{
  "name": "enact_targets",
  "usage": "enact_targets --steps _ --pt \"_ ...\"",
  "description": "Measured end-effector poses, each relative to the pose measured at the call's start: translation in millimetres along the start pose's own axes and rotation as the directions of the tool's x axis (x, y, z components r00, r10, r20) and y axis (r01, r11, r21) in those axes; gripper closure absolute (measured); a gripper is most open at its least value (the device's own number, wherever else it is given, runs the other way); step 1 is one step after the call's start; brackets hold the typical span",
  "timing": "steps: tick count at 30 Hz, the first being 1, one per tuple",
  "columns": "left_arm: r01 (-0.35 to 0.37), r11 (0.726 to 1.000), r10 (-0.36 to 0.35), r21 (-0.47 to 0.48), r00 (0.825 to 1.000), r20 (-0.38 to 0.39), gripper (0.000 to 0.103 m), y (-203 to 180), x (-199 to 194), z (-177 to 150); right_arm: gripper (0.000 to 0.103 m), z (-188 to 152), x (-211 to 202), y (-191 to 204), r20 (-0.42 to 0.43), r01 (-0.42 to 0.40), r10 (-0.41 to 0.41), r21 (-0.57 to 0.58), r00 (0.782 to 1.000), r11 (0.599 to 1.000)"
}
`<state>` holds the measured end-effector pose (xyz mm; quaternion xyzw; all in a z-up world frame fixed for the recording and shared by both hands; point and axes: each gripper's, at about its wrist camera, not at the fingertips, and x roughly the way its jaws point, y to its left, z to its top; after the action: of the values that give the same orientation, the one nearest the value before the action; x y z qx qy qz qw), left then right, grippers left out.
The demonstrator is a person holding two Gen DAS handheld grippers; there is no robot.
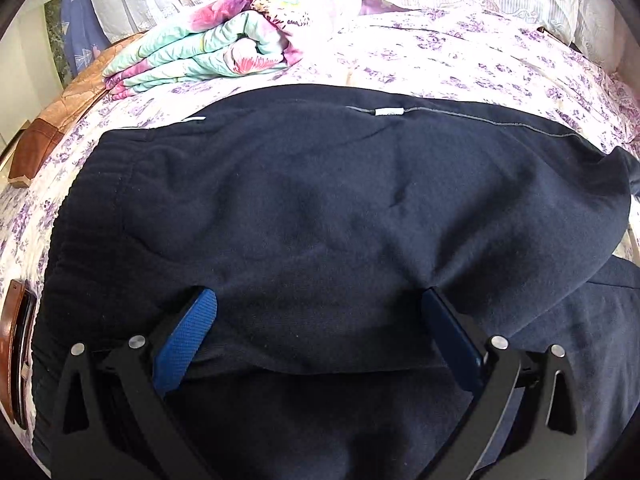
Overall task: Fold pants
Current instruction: 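Lay the sweatpants flat on the bed and open both grippers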
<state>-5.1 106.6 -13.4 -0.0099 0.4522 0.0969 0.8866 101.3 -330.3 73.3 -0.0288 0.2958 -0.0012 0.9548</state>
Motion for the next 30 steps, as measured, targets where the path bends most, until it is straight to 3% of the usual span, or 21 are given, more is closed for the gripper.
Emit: enact_targets --steps 3,5,6,9,10,12,14,17,22,23,24,28,30 --pt "-0.002 1.000 0.002 0.000 1.000 -0.001 0.004 0 0 0 0.032 5 2 17 -0.015 -0.058 0.058 -0.017 0.998 0.998" --pt "0.000 1.000 0.000 -0.001 1.000 -0.001 0.004 0 0 1 0.032 -13 2 -1 -0.037 -0.119 0.126 0.160 0.991 0.980" --pt "0.001 1.000 -0.001 -0.002 1.000 0.000 0.004 0 0 1 0.032 -26 2 -11 -0.050 -0.157 0.177 0.276 0.983 0.948" --pt "0.000 1.000 0.000 -0.002 1.000 0.005 0.004 0 0 0 0.053 -80 14 -31 -0.100 -0.214 0.325 0.568 0.941 0.795" --pt "-0.001 1.000 0.001 -0.002 1.000 0.008 0.004 -1 0 0 0.062 -94 24 -30 -0.140 -0.198 0.348 0.607 0.927 0.770" --pt "-0.004 1.000 0.004 -0.002 1.000 0.012 0.004 -1 0 -1 0.072 -108 35 -21 -0.188 -0.182 0.369 0.618 0.910 0.765" --pt "-0.006 1.000 0.006 -0.002 1.000 0.012 0.004 -1 0 -1 0.072 -108 38 -8 -0.168 -0.216 0.394 0.615 0.904 0.758" --pt "-0.006 1.000 0.006 -0.002 1.000 0.012 0.004 -2 0 -1 0.072 -102 57 5 -0.164 -0.252 0.460 0.655 0.873 0.712" --pt "-0.006 1.000 0.006 -0.002 1.000 0.012 0.004 -2 0 -1 0.075 -88 74 22 -0.169 -0.243 0.434 0.628 0.885 0.740" --pt "-0.006 1.000 0.006 -0.002 1.000 0.012 0.004 -2 0 -1 0.081 -87 73 25 -0.168 -0.246 0.433 0.621 0.886 0.744" --pt "-0.006 1.000 0.006 -0.002 1.000 0.012 0.004 -2 0 -1 0.101 -85 71 22 -0.158 -0.262 0.444 0.618 0.882 0.741" --pt "-0.003 1.000 0.003 -0.004 1.000 0.011 0.004 -1 0 -1 0.101 -77 26 4 -0.094 -0.280 0.399 0.567 0.912 0.775" --pt "0.002 1.000 -0.002 -0.006 1.000 0.013 0.004 -1 0 -1 0.101 -76 -3 -6 -0.080 -0.293 0.391 0.528 0.917 0.797"
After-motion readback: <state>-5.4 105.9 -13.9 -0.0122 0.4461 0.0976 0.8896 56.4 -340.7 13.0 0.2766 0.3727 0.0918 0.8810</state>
